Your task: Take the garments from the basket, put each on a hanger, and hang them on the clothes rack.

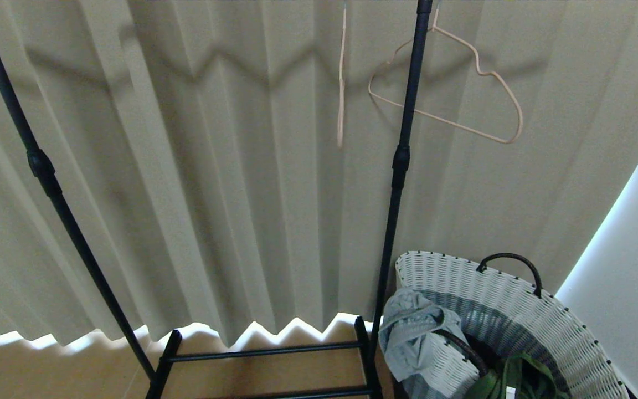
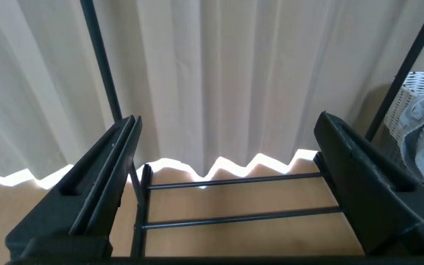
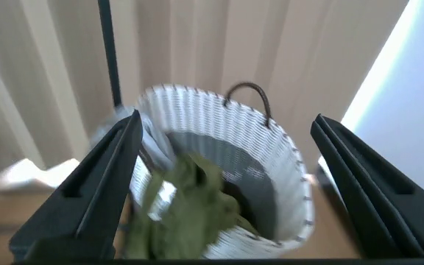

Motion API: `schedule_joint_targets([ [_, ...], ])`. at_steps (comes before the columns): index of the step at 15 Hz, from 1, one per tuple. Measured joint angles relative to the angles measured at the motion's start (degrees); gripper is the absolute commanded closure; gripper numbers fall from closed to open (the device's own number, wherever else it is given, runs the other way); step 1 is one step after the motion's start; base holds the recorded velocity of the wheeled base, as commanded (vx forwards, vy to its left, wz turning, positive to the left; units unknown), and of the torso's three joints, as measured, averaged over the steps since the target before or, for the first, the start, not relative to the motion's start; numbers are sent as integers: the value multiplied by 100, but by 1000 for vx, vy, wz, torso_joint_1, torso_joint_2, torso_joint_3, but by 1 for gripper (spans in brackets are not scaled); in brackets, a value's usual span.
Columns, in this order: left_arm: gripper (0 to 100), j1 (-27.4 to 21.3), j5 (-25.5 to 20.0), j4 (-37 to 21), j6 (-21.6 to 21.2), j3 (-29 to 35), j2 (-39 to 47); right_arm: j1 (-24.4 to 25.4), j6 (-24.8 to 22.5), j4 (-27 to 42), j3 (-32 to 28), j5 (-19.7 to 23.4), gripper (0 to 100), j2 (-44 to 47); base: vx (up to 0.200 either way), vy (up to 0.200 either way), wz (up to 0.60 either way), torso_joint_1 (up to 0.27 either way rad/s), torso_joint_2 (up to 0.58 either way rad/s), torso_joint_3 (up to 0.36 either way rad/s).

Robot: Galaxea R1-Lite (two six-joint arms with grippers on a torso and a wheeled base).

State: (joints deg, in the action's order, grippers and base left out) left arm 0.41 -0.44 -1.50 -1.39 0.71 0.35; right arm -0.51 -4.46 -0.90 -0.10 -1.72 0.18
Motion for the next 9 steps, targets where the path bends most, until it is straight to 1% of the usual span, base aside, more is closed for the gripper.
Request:
schedule_joint_targets([
  [2,0,0,0,-2,-2,0,0,18,-489,207,-169,-9,0,201,0,0,0,0,0,0],
  [4,0,-1,-2,-5,0,0,0,40,-697,278,-425,-20,0,736,0,0,0,0,0,0],
  [6,0,-1,-2,-6,-5,0,0,51,-816,308,-751,-24,0,1742,0,0,0,0,0,0],
  [9,0,-1,-2,-9,-5,0,0,62,-992,313,-1246,-30,0,3495,0,0,0,0,0,0],
])
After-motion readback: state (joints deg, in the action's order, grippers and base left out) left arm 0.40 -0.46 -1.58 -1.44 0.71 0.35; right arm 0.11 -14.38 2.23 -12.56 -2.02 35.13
